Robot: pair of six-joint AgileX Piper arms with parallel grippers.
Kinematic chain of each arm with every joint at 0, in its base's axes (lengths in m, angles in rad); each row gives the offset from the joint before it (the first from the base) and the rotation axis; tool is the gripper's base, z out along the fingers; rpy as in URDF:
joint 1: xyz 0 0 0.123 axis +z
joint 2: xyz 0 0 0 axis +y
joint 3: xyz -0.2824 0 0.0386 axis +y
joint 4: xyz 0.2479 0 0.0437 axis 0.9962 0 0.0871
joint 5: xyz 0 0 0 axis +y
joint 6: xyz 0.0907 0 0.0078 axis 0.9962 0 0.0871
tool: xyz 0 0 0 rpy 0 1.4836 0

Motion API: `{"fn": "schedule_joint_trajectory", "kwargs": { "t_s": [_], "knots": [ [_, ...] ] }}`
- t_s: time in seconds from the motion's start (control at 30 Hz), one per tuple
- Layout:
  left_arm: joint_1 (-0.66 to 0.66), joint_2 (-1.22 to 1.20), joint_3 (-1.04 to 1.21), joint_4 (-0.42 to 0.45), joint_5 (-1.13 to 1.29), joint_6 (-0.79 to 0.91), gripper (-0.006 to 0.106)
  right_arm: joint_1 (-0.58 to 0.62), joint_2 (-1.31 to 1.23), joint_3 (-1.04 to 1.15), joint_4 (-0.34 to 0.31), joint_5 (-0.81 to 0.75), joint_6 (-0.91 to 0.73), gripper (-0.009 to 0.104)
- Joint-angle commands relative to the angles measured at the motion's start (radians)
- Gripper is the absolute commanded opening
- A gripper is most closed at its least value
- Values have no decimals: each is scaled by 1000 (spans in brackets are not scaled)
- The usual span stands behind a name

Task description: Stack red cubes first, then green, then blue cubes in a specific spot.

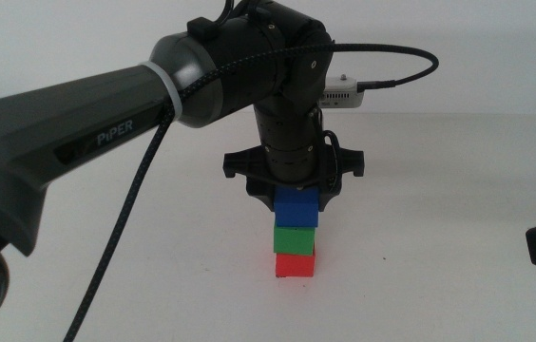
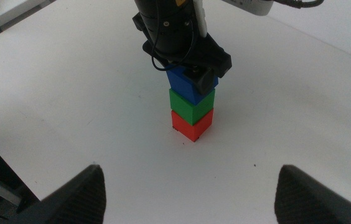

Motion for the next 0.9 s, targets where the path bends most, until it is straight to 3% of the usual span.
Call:
{"fn": "schedule_joint_trajectory", "kwargs": {
  "t_s": [0.0, 0.4, 0.43, 0.87],
  "knots": [
    [-4, 0, -4, 11, -3, 2, -2, -8, -3, 4, -7, -4, -9, 81],
    [-4, 0, -4, 15, -3, 19, -1, -8, -3, 4, -7, -4, -9, 81],
    [-4, 0, -4, -3, -3, 21, 28, -8, -3, 4, -7, -4, -9, 81],
    [-4, 1, -4, -12, -3, 67, 92, -8, -3, 4, -7, -4, -9, 81]
  ]
}}
